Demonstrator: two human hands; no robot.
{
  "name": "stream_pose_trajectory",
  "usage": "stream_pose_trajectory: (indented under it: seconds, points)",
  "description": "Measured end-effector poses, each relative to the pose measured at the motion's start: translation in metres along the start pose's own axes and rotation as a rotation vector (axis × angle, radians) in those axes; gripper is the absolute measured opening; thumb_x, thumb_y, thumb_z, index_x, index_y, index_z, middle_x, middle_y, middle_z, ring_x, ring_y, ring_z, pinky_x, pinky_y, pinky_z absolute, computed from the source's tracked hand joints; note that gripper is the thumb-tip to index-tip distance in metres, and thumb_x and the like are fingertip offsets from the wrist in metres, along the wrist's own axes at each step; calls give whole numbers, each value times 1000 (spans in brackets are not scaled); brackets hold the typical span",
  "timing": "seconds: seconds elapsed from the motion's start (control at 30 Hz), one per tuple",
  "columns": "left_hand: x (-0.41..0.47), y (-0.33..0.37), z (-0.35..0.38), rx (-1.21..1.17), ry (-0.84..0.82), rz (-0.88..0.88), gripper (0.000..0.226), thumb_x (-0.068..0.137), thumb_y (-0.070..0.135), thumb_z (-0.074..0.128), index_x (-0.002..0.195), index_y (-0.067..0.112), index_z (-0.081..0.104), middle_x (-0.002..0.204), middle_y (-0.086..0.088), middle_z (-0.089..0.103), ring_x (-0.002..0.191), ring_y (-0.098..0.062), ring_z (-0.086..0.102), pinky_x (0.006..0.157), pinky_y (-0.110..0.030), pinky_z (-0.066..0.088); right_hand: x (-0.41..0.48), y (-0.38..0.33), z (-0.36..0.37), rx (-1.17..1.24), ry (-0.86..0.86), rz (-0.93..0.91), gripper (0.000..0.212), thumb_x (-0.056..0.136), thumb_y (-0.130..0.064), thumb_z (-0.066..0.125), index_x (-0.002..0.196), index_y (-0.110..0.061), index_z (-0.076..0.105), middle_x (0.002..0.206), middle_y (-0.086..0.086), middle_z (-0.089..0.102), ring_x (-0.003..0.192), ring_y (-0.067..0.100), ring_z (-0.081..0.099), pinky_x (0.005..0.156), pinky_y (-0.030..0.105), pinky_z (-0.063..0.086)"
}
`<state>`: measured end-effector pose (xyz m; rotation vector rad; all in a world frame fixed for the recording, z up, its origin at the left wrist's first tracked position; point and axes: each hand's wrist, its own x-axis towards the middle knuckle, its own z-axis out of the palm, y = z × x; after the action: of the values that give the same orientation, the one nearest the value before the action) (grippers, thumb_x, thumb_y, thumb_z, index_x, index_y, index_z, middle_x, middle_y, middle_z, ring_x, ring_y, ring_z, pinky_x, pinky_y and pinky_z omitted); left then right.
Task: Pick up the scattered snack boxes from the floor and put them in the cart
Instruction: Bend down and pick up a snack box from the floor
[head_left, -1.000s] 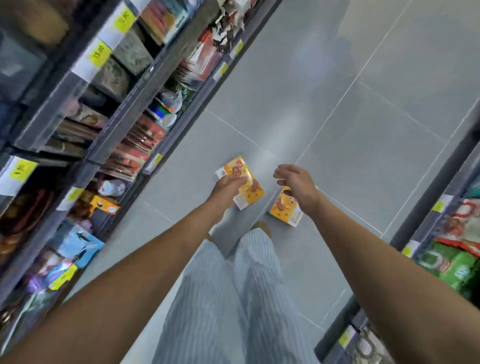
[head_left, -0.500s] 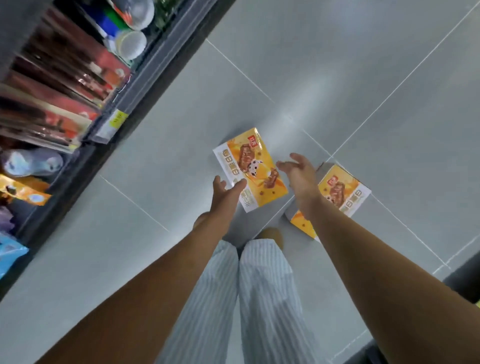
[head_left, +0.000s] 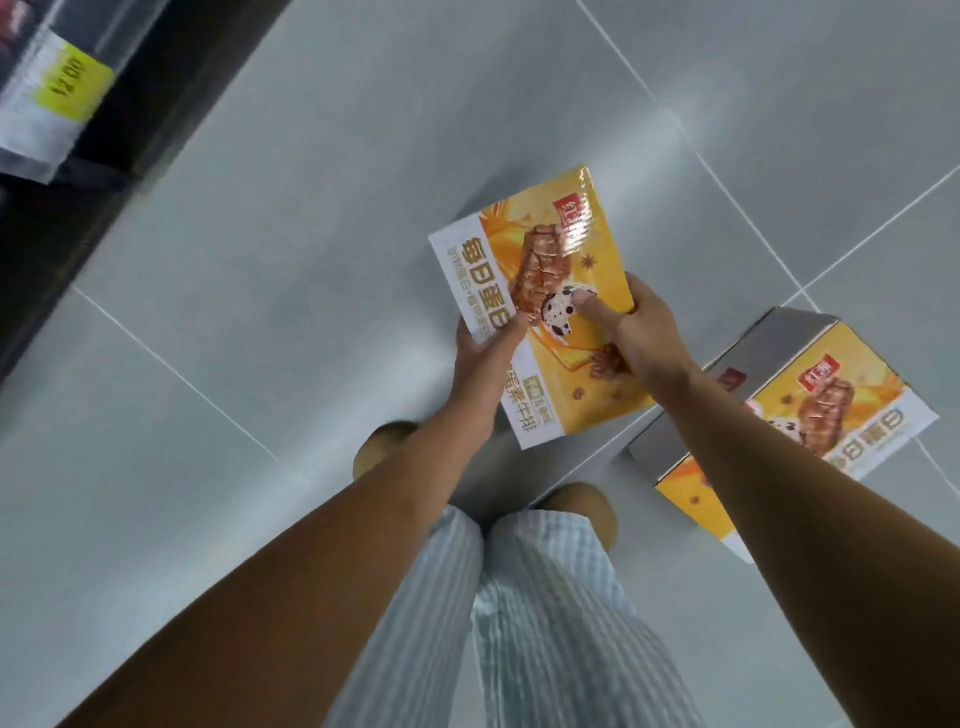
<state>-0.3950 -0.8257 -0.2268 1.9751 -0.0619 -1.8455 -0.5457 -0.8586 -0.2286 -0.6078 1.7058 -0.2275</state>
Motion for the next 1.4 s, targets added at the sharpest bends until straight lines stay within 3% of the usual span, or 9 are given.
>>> stream_pose_trajectory:
  seconds: [0.1,0.27,0.37,0.67,0.77,1.0,1.1,1.23,1.4]
  points:
    - [4,-5,-4,-14,-71,13,30,92,18,59,119,20,47,115,-6,64,101,-21,64,79,-34,53,-1,-1,-3,15,-47,-18,26,87,-36,67,111,-26,62,95,-10,71,79,7,70,66,18,55]
    - [-13,7,-16,27,-122,27,26,94,18,56,119,23,48,109,0,65,96,-16,65,76,-30,53,-20,-14,-2,28,-88,-33,34,88,-31,66,121,-24,61,99,-7,70,79,5,69,59,11,54]
    - [-44,26,-22,44,-120,23,22,94,21,56,114,25,51,108,1,66,98,-17,64,78,-32,52,-47,-30,-6,63,-100,-27,36,89,-31,66,124,-25,60,103,-6,70,84,8,69,67,18,55]
    - [-198,108,-27,91,-148,39,9,95,19,53,97,28,52,90,10,62,78,-3,60,49,-12,49,-181,-113,-44,93,-134,-38,42,88,-23,67,128,-22,52,116,-1,67,96,17,68,74,27,53]
    - [-255,137,-32,112,-165,54,12,95,19,54,106,22,51,90,6,63,78,-6,61,47,-12,50,-233,-148,-58,78,-164,-32,49,87,-25,68,132,-22,48,117,0,66,94,17,68,68,27,52]
    - [-396,199,-57,177,-154,124,15,95,28,54,108,23,51,91,7,63,80,-8,60,59,-22,43,-361,-226,-80,132,-134,-63,46,82,-27,74,120,-23,47,95,1,68,64,9,70,56,25,54]
    - [-447,215,-68,188,-140,166,14,95,33,54,108,26,52,93,6,63,82,-10,60,61,-23,44,-407,-250,-84,158,-134,-129,39,81,-28,74,112,-25,50,100,9,69,78,21,72,73,37,58]
    - [-508,217,-85,148,-105,238,9,94,35,54,101,30,53,90,6,64,80,-8,60,67,-26,46,-469,-276,-82,200,-147,-198,42,83,-24,72,120,-17,52,94,6,73,69,19,74,58,28,57]
    - [-569,197,-106,7,-20,321,20,95,36,54,112,26,54,97,3,65,77,-7,61,58,-18,46,-529,-288,-76,116,-219,-292,40,85,-23,71,121,-12,56,92,3,74,69,17,74,56,27,57]
